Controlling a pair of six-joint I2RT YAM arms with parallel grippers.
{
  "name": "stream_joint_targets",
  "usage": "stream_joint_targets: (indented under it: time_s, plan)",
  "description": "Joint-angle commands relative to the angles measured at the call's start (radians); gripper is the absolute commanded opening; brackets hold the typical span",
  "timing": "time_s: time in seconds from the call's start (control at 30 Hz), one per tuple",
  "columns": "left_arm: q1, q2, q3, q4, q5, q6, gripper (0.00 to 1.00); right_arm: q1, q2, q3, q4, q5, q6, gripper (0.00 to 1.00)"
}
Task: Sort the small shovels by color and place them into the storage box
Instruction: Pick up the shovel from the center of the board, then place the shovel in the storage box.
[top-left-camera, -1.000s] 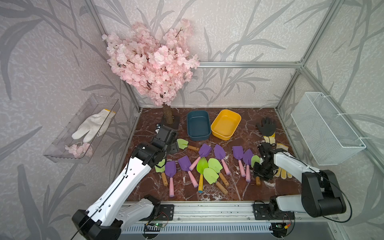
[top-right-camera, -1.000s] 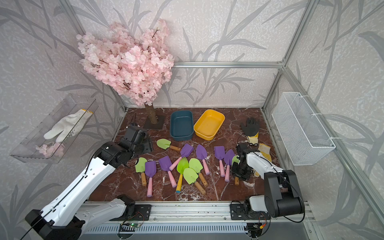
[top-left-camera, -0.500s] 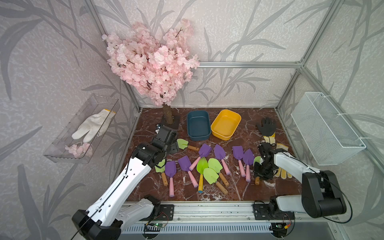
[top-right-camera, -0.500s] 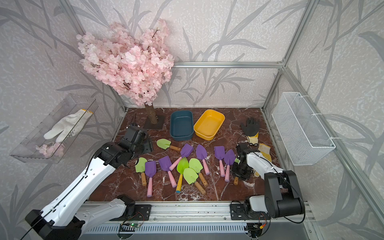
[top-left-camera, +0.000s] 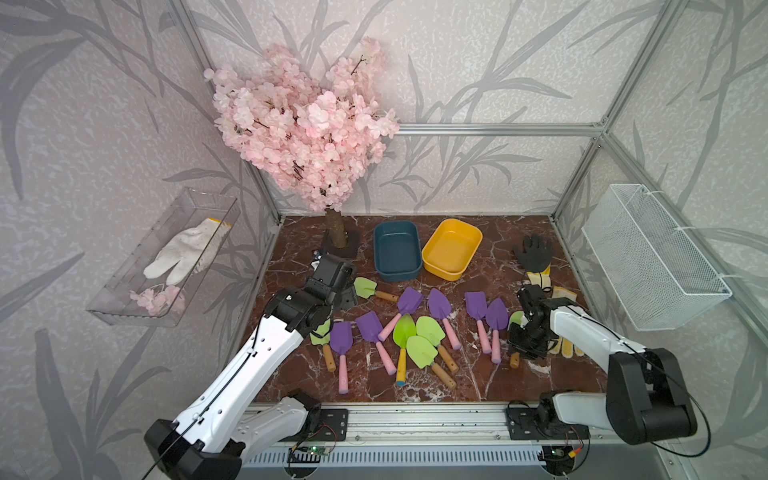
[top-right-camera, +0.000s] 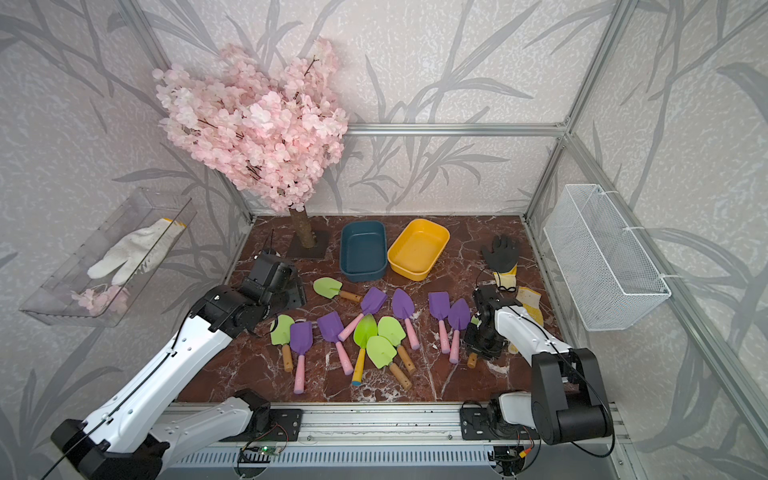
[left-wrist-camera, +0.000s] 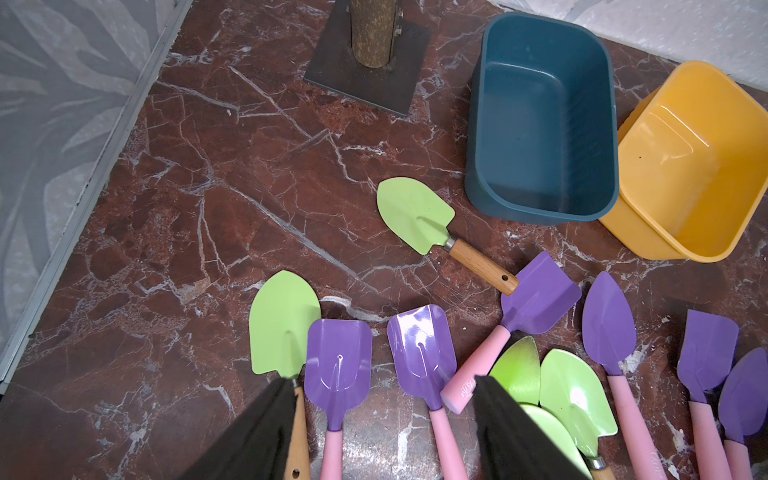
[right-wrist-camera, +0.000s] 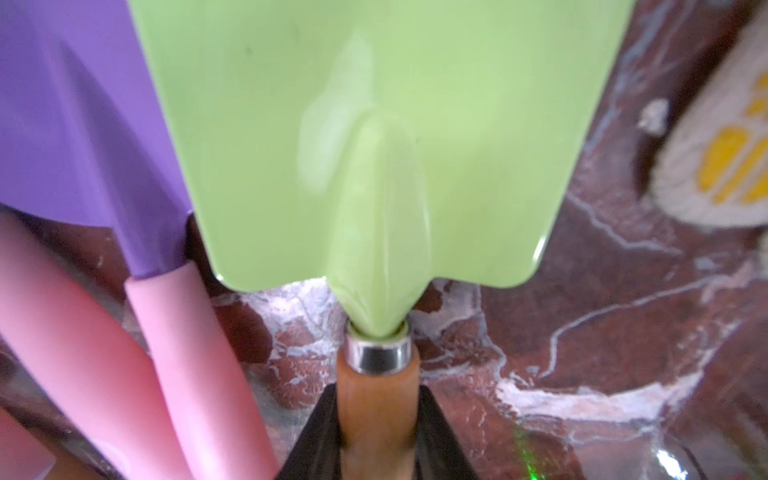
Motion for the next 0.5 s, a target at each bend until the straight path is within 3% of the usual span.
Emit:
stream_joint_targets:
  time_s: [0.0, 0.47]
  plan:
    - [-0.002, -0.018, -0.008, 0.006, -0.008, -0.004, 0.71, -0.005, -0.021, 0.007, -0.031, 0.023, 0.008, 0.27]
    - [-0.004, -0.031, -0.022, 0.005, -0.011, -0.013, 0.71, -0.005, -0.098, 0.129, -0.124, 0.047, 0.011, 0.26]
